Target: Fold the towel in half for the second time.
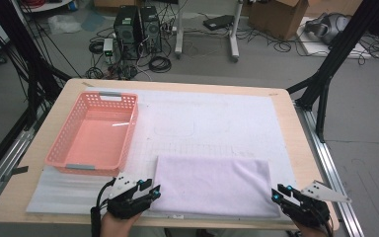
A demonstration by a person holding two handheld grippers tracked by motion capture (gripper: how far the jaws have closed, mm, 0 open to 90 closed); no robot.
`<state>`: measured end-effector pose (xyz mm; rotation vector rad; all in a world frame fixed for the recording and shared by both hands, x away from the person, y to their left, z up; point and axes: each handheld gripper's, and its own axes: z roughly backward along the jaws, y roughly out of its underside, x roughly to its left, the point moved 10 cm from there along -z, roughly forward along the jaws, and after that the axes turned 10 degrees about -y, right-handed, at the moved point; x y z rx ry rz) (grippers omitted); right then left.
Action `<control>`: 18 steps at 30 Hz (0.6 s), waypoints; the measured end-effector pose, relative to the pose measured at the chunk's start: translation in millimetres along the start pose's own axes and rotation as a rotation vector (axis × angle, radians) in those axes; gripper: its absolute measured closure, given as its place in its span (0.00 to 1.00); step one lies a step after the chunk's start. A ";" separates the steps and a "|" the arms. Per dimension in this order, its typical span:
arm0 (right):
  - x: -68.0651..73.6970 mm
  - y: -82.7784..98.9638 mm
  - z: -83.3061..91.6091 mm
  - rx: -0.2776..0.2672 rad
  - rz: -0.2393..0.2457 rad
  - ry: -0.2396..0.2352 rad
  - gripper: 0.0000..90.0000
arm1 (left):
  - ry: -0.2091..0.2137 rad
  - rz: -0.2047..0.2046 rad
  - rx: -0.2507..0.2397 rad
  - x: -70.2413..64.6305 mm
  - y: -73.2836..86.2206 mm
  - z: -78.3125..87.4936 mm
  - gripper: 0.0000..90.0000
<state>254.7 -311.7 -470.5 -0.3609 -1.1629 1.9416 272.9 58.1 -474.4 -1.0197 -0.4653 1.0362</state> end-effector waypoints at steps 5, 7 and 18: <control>-5.4 -7.3 -25.6 0.021 0.004 -0.021 0.73 | 0.010 -0.013 0.025 6.7 -8.2 -20.2 0.66; -6.9 -9.6 -37.1 0.037 0.005 -0.036 0.74 | 0.019 -0.021 0.033 9.1 -11.0 -28.3 0.68; -29.6 -15.4 -89.3 0.129 0.036 -0.043 0.76 | 0.012 -0.059 0.080 23.3 -23.8 -65.3 0.71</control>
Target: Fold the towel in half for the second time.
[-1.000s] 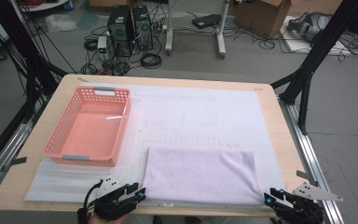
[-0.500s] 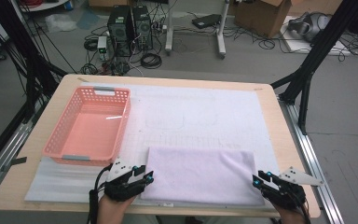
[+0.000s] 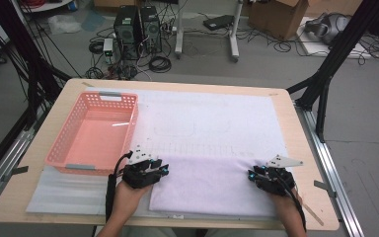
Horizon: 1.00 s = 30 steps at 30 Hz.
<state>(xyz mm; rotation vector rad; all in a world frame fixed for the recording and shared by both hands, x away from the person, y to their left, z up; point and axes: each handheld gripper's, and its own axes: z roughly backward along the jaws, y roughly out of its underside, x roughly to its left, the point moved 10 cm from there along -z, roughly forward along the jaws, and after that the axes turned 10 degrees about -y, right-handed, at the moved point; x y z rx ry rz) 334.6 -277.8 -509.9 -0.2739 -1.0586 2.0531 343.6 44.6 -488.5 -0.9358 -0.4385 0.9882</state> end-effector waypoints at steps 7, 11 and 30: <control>-39.7 4.7 24.9 -0.019 -0.123 0.094 0.71 | -0.072 -0.001 0.009 15.0 -0.3 -14.4 0.61; -49.4 3.1 35.6 -0.101 -0.194 0.089 0.62 | -0.096 0.009 0.034 19.7 3.4 -19.5 0.52; -30.3 24.5 35.8 0.037 -0.214 -0.031 0.57 | 0.009 0.122 0.086 18.3 12.0 -19.6 0.76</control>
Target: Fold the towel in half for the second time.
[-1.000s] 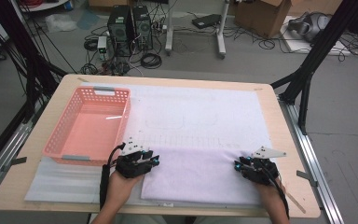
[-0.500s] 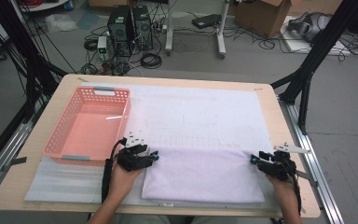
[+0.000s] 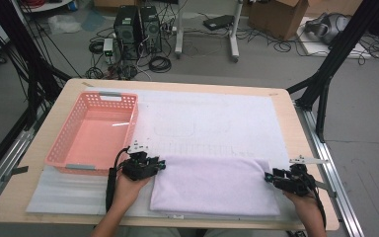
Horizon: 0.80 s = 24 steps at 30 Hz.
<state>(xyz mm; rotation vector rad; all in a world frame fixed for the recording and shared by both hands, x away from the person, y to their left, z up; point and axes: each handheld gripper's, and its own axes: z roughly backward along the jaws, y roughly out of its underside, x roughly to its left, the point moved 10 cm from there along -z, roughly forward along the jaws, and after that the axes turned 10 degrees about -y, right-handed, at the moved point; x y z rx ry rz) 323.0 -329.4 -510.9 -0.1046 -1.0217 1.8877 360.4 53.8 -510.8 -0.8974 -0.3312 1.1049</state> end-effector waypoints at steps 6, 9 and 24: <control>10.0 0.2 -5.5 0.017 0.021 -0.016 0.90 | 0.023 0.021 0.018 -4.9 1.8 -0.4 0.90; 9.4 -0.4 -4.8 0.010 0.001 -0.034 0.93 | 0.007 0.029 0.003 -3.7 -0.1 -0.5 0.90; 1.0 -37.0 0.7 -0.167 0.094 0.069 0.94 | -0.085 0.015 -0.152 5.5 -44.7 0.7 0.91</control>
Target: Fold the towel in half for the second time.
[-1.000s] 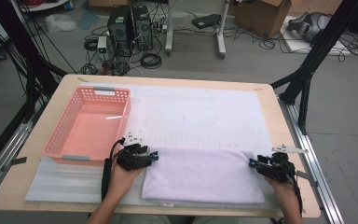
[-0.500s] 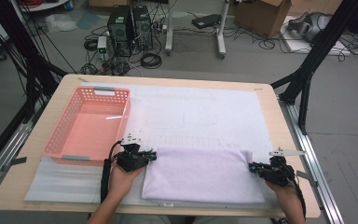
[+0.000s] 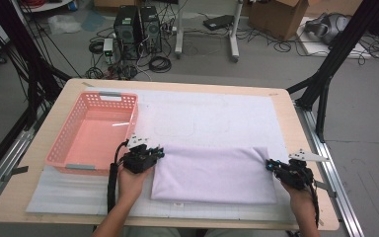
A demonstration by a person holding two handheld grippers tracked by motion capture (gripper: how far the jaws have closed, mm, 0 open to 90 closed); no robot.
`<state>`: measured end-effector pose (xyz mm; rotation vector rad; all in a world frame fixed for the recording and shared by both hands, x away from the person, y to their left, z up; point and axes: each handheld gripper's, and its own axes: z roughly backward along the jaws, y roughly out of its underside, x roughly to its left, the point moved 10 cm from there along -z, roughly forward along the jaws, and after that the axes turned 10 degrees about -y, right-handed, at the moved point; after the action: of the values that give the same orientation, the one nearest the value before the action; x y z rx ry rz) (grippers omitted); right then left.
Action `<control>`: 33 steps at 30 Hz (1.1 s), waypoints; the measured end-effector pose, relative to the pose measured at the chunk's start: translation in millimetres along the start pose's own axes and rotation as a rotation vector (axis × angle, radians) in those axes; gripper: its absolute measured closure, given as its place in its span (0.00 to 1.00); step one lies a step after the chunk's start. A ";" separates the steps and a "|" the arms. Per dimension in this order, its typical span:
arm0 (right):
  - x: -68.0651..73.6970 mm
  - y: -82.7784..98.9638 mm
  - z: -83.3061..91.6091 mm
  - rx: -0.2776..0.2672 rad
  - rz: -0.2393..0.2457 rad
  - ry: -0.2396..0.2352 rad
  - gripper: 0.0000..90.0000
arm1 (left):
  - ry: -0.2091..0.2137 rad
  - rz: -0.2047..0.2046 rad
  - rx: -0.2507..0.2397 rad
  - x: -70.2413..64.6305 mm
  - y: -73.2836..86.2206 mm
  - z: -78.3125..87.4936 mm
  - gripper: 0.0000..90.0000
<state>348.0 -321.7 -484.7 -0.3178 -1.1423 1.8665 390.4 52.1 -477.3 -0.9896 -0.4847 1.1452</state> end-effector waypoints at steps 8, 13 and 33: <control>-14.3 -18.5 -16.3 -0.053 -0.034 0.035 0.94 | -0.062 -0.001 -0.001 11.3 -23.5 -20.0 0.91; -20.2 -24.8 -28.8 -0.039 -0.030 0.094 0.91 | -0.095 0.000 0.044 15.2 -15.5 -32.0 0.89; 3.0 -21.3 28.2 -0.155 0.014 0.013 0.31 | 0.156 -0.009 -0.177 -8.8 -21.2 25.2 0.22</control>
<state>341.1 -332.1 -451.5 -0.4253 -1.2818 1.7889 379.0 52.5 -445.1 -1.2189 -0.4696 1.0206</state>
